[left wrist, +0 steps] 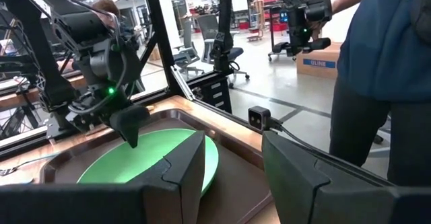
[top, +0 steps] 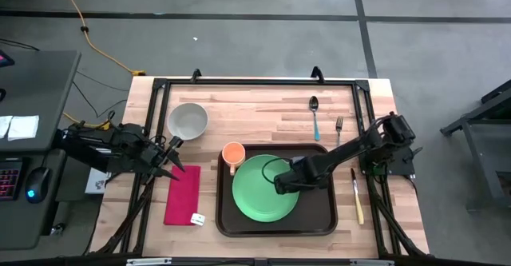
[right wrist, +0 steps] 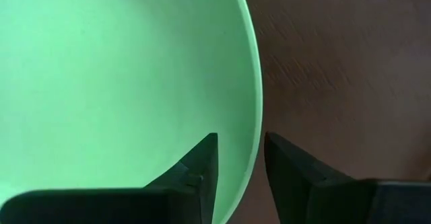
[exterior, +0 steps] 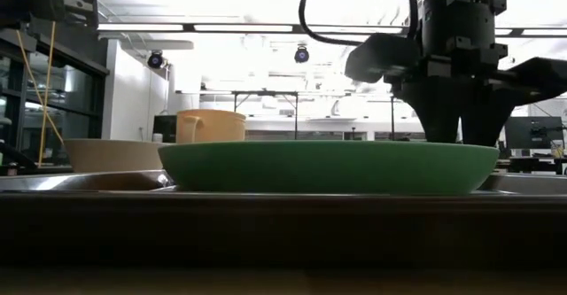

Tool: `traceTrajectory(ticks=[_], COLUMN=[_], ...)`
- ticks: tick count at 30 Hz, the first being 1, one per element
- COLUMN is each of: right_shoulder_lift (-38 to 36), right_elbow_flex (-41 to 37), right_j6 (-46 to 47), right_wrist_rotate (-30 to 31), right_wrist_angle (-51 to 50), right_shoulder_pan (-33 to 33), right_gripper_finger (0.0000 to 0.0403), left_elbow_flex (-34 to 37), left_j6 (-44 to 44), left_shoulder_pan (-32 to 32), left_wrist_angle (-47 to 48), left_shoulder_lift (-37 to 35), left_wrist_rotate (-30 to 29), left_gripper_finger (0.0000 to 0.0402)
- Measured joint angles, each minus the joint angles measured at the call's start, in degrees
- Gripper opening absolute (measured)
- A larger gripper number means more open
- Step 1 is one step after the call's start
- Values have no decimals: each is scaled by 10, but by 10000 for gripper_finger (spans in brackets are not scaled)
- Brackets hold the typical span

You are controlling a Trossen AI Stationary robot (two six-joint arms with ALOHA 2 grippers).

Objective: Set up tray
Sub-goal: Put the gray bowl on top of the green plate

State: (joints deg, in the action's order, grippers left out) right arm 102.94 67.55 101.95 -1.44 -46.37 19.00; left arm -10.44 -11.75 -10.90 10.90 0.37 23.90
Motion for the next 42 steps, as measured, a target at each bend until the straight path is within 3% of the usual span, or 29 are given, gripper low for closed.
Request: traceTrajectory(ticks=[14, 24, 35, 42], right_shoulder_lift=[-85, -138, -172, -197], right_elbow_flex=[0, 0, 0, 0], right_j6=[0, -17, -122, -184], right_wrist_rotate=[27, 81, 190, 282], right_wrist_angle=[-14, -8, -14, -70], right_shoulder_pan=[-7, -6, -7, -5], right_gripper_finger=[99, 99, 99, 99], left_elbow_flex=[0, 0, 0, 0], left_j6=[0, -4, -15, -13], left_shoulder_pan=[0, 0, 0, 0], left_wrist_angle=[18, 26, 26, 26], left_shoulder_lift=[0, 0, 0, 0], left_wrist_rotate=[0, -3, -20, -21], left_gripper_finger=[179, 179, 179, 179])
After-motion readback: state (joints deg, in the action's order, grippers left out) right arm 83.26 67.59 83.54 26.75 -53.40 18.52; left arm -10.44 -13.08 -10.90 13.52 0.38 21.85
